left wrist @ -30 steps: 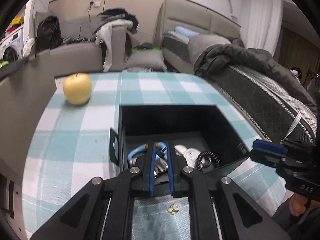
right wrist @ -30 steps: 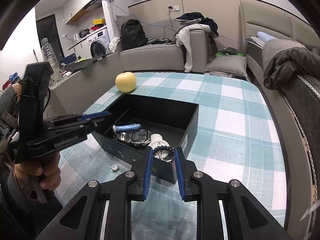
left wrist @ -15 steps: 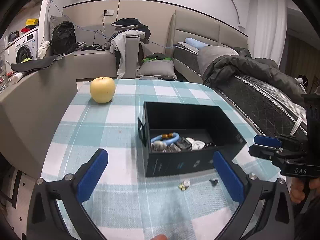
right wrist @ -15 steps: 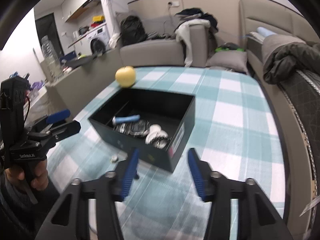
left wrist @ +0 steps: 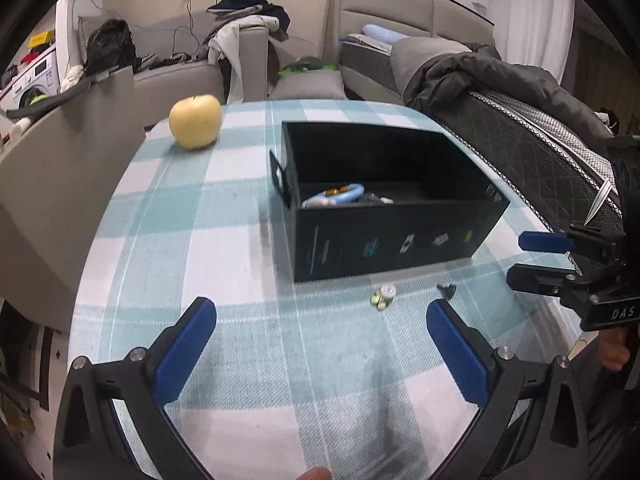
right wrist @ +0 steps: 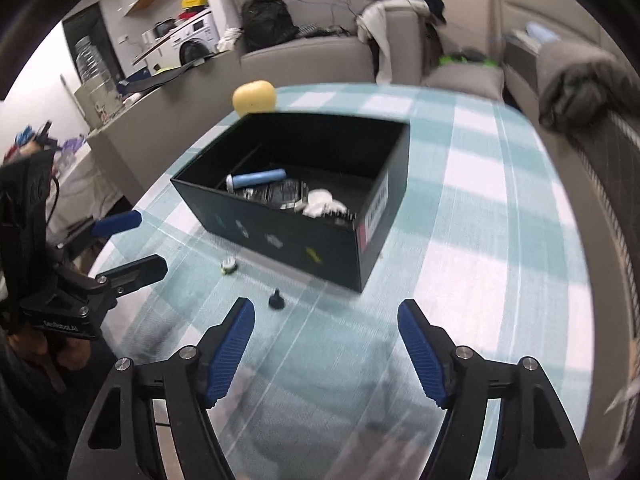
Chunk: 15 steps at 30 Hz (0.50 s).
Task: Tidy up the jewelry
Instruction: 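Withdraw both tools from the box back toward the cloth, then grasp the black stud on the cloth with the right tool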
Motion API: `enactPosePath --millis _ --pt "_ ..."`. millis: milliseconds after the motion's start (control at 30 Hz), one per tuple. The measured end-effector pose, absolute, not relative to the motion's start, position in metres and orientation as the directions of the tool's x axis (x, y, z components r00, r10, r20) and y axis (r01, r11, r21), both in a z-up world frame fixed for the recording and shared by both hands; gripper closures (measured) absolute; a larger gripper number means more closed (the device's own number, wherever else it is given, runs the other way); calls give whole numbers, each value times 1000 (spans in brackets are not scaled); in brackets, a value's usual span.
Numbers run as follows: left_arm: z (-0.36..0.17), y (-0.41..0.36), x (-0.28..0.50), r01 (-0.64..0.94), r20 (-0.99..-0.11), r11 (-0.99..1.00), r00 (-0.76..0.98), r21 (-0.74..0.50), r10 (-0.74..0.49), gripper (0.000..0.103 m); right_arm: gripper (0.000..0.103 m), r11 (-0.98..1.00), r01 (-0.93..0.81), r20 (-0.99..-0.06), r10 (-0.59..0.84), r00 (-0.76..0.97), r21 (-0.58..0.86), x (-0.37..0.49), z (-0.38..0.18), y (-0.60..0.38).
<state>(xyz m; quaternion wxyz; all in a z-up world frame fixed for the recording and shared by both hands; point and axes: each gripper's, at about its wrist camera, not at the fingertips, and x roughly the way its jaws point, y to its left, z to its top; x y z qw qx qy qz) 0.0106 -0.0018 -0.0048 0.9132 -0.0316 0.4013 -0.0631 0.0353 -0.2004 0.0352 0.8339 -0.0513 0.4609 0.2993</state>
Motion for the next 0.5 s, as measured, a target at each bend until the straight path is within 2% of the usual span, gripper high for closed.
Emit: enactPosePath --millis 167,200,233,300,500 --pt "-15 -3 12 76 -759 992 638 -106 -130 1 30 784 -594 -811 459 362 178 27 28 -187" --pt "-16 -3 13 72 -764 992 633 -105 -127 1 34 776 -604 -814 463 351 181 26 26 -184" --pt "-17 -3 14 72 -768 992 627 -105 -127 1 46 767 -612 -818 469 333 191 26 24 -181" --pt "-17 -3 13 73 -771 991 623 -109 -130 1 58 752 -624 -826 480 295 214 25 19 -177" --pt "-11 6 11 42 -760 988 634 -151 -143 1 61 733 -640 -821 499 279 228 22 18 -174"
